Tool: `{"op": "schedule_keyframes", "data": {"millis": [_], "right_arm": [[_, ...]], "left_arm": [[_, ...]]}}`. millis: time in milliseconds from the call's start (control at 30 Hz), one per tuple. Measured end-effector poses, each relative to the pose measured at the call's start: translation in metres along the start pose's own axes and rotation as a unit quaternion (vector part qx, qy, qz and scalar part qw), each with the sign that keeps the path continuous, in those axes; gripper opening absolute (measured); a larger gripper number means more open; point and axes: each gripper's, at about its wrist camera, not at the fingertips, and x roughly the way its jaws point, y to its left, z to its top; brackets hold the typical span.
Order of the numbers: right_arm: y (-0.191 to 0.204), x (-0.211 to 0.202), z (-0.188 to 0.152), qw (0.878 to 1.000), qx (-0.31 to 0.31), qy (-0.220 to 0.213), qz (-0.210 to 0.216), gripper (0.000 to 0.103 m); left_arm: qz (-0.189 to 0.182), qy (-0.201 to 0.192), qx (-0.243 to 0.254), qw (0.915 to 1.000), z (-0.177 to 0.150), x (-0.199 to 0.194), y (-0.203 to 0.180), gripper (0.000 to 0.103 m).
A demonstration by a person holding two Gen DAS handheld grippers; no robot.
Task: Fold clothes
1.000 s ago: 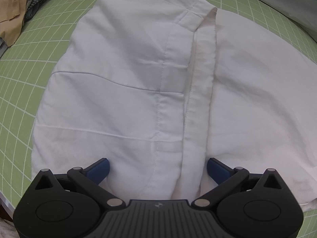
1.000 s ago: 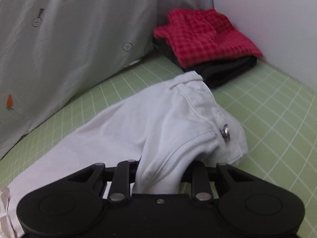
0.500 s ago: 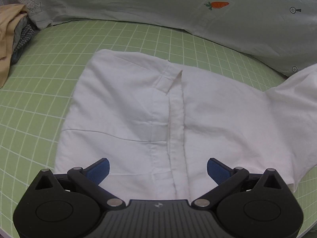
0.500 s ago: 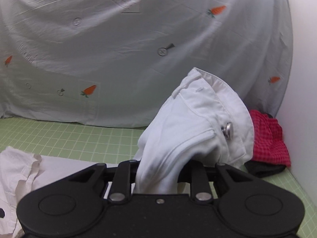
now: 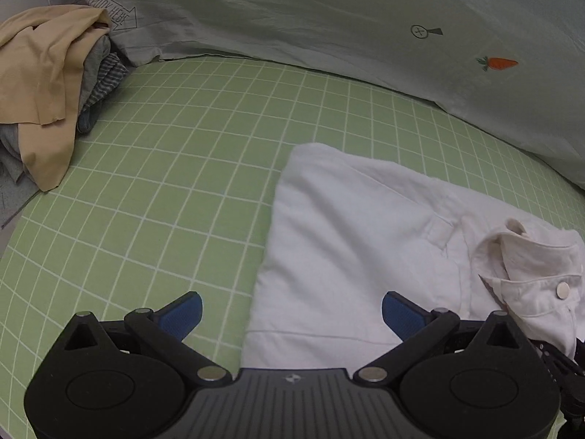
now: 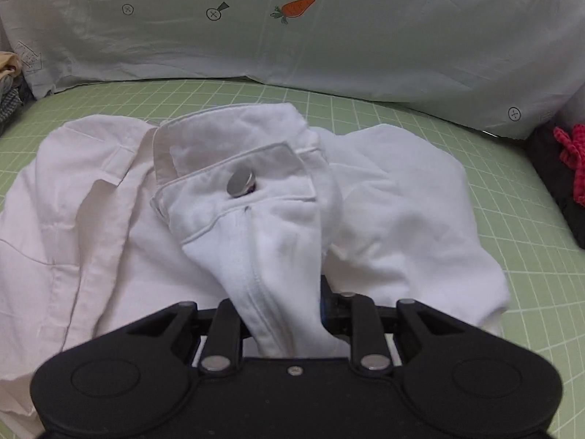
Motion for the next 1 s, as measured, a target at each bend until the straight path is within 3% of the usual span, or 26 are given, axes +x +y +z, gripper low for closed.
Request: {"op": "schedule_keyframes", "data": {"millis": [367, 500, 633, 733, 833, 933, 1000], "right_arm": [[-0.031, -0.045, 0.016, 0.998, 0.065, -0.011, 0.011, 0.031], [-0.029, -0.043, 0.023, 0.999, 0.031, -0.004, 0.012, 0.038], [-0.015, -0.042, 0.019, 0.999, -0.035, -0.007, 0.03, 0.074], [-0.018, -0.052, 0.02, 0.995, -0.015, -0.032, 0.098, 0.078], [-0.034, -0.061, 0.024, 0.986, 0.058, -0.072, 0.14, 0.092], [-0.05, -0.058, 0.033, 0.985, 0.105, -0.09, 0.104, 0.101], [-0.057, -0.045, 0.037, 0.989, 0.106, -0.078, 0.063, 0.102]], "left_arm": [[-0.01, 0.04, 0.005, 0.9991, -0.019, 0.017, -0.004, 0.103], [-0.001, 0.035, 0.001, 0.9994, -0.021, 0.013, -0.003, 0.103], [0.003, 0.025, 0.002, 0.9997, -0.021, 0.006, -0.006, 0.103], [0.0, 0.026, 0.012, 0.9996, -0.024, 0.003, -0.011, 0.103], [-0.002, 0.028, 0.02, 0.9994, -0.027, 0.001, -0.016, 0.103], [0.001, 0.03, 0.024, 0.9993, -0.029, 0.0, -0.018, 0.103], [0.003, 0.031, 0.024, 0.9992, -0.029, -0.001, -0.018, 0.103]]}}
